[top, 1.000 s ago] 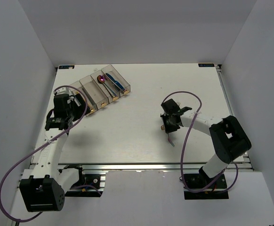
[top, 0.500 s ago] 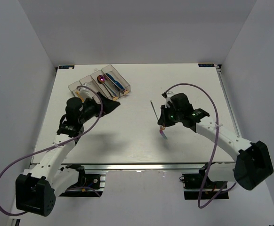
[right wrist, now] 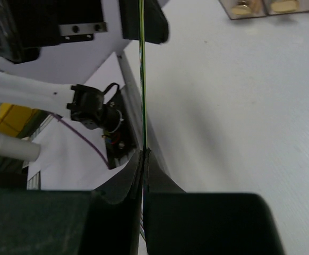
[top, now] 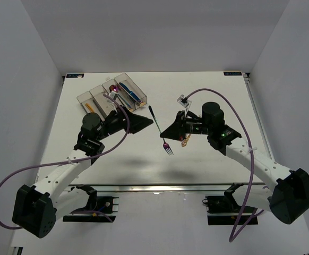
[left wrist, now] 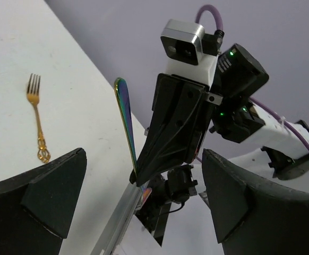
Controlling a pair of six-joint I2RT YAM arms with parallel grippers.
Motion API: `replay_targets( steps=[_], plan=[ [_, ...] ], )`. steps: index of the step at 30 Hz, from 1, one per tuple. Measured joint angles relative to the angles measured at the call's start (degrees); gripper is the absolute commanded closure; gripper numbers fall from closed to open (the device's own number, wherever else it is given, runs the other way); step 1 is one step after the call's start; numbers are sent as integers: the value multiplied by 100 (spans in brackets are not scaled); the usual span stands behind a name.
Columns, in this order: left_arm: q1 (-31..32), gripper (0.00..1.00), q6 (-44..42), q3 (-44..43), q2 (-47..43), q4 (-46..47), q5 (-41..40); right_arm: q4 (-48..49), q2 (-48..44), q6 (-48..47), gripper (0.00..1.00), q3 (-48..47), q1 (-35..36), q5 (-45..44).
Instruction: Sort the eating utensils into containers
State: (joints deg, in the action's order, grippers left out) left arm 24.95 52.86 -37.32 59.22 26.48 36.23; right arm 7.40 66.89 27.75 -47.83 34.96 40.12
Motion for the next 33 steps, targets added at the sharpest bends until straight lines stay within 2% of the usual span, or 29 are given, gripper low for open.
replay_targets(
  steps=[5,9,10,11,14,15,16,18,19,20,21,24,27,30,33],
  plan=[
    [197,14,101,20,197,476,170,439,103,264,100,0,55,549],
    [284,34,94,13,356,601,195,570,219,387,100,0,142,769],
    [299,41,85,9,402,621,195,614,245,413,100,-2,160,826],
    [308,57,85,9,448,654,195,662,271,446,100,-2,181,874],
    [339,84,114,-2,568,761,192,811,378,533,100,-4,232,1003],
    [348,100,136,-13,597,809,190,833,411,553,100,-4,240,1021],
    [358,100,138,-28,612,833,192,868,450,570,100,-4,249,1019],
    [376,100,96,-70,601,774,136,935,516,625,78,-7,251,1064],
    [378,100,52,-105,595,684,70,953,516,651,42,-11,251,1034],
    [378,100,-22,-155,590,562,-59,944,516,691,23,-11,236,997],
    [380,100,-103,-251,577,321,-229,938,516,671,11,-13,195,946],
    [382,100,-483,-874,592,-981,-1130,643,437,516,11,-13,-2,455],
    [245,100,-815,-1856,855,-2470,-2177,-105,256,280,11,-50,-389,-527],
    [-129,100,-1158,-2898,1438,-3578,-2951,-699,94,87,11,-55,-750,-1235],
    [-772,100,-1447,-3812,2243,-4374,-3322,-1062,-63,-59,11,-46,-901,-1622]
  ],
)
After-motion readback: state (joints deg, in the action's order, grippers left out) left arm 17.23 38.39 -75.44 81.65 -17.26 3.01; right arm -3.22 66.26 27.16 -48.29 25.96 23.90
